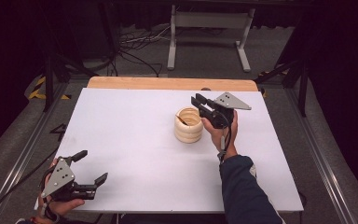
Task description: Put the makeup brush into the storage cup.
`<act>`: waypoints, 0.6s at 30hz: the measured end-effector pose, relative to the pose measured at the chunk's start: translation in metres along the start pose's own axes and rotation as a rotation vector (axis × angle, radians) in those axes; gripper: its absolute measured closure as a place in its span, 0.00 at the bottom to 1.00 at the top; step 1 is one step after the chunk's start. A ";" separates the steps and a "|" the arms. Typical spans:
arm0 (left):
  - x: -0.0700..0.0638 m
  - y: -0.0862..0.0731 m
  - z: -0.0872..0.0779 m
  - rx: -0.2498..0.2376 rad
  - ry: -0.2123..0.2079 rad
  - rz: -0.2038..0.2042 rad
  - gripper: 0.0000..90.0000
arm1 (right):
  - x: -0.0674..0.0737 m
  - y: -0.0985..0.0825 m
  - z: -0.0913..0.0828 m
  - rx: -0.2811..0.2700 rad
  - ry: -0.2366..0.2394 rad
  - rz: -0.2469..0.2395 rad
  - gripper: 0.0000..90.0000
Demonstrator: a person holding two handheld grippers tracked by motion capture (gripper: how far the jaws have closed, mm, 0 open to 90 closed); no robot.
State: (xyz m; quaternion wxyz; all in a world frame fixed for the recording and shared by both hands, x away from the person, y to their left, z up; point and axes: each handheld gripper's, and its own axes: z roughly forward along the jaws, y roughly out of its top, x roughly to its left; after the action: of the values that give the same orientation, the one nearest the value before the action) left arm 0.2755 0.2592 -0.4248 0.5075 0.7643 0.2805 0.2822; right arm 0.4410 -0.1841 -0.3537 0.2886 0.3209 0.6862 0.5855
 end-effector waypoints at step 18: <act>-0.001 0.000 0.000 -0.005 0.004 -0.003 0.06 | 0.007 0.010 -0.016 0.005 -0.009 -0.081 0.51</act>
State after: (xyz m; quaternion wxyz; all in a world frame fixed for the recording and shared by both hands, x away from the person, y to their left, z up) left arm 0.2749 0.2590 -0.4247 0.5091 0.7621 0.2819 0.2838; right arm 0.4255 -0.1875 -0.3420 0.3143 0.2962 0.6988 0.5702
